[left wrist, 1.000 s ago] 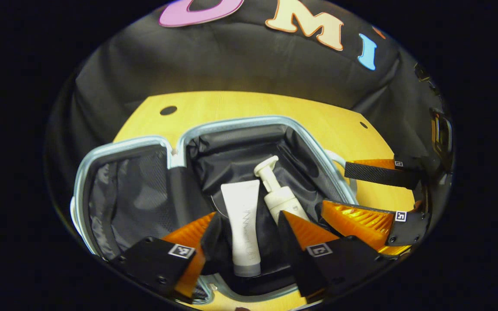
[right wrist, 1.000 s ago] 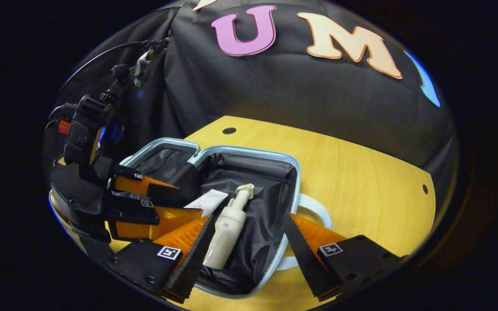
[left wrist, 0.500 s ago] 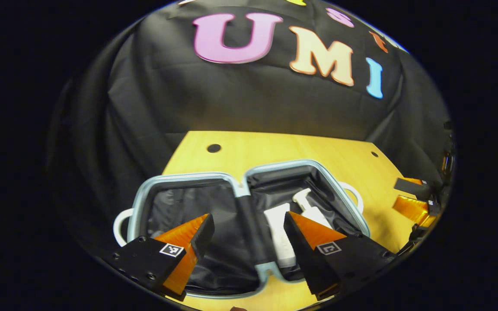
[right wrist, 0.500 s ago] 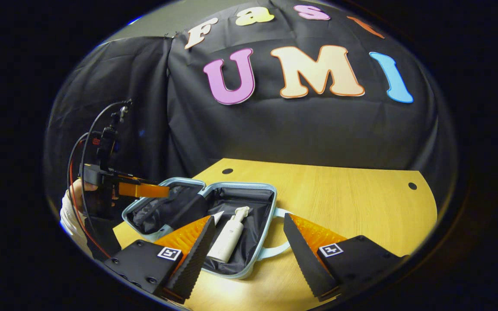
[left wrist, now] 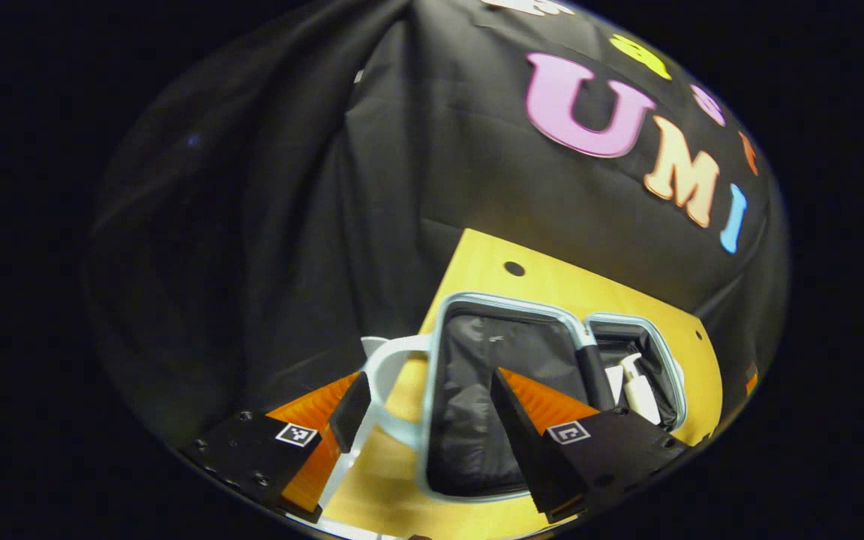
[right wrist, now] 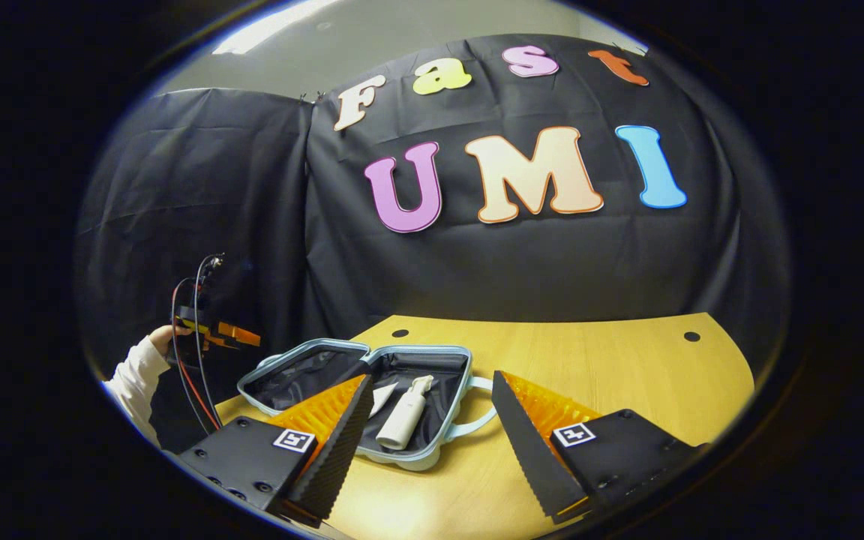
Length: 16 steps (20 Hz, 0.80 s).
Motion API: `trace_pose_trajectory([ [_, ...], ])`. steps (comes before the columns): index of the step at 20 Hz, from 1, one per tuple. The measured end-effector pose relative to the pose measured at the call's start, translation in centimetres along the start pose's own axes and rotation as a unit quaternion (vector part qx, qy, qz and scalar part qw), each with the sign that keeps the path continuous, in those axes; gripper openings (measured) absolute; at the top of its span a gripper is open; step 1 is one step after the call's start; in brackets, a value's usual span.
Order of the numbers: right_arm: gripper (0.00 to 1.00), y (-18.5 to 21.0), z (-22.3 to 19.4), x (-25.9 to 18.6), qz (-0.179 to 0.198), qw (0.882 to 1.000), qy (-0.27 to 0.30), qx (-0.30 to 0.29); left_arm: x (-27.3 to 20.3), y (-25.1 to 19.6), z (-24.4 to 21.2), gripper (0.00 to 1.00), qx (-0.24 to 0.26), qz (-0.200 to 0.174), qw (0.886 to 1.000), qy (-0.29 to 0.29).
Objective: First open the suitcase, pack the skin care products into it, and then close the suitcase.
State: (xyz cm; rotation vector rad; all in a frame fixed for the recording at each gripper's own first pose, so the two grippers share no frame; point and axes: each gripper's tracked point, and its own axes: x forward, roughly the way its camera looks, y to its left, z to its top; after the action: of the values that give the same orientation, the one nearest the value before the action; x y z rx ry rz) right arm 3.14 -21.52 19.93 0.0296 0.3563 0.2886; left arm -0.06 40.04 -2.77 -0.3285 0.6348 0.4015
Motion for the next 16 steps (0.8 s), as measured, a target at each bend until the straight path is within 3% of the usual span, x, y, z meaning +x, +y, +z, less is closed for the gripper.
trace_pose_trajectory([
  [7,0.99,-3.6,-5.6,-4.0,-0.052,0.998,0.025,0.007,4.8,2.4,-3.5,0.95,-0.045,-0.023,0.998,0.046],
  [14,0.99,-5.0,-8.0,-8.7,-0.108,0.993,-0.008,0.045,8.5,1.4,-5.0,0.93,-0.095,-0.096,0.989,0.061],
  [16,0.99,-6.1,-8.3,-9.7,-0.135,0.990,-0.011,0.043,9.0,1.0,-5.5,0.85,-0.110,-0.114,0.985,0.064],
])
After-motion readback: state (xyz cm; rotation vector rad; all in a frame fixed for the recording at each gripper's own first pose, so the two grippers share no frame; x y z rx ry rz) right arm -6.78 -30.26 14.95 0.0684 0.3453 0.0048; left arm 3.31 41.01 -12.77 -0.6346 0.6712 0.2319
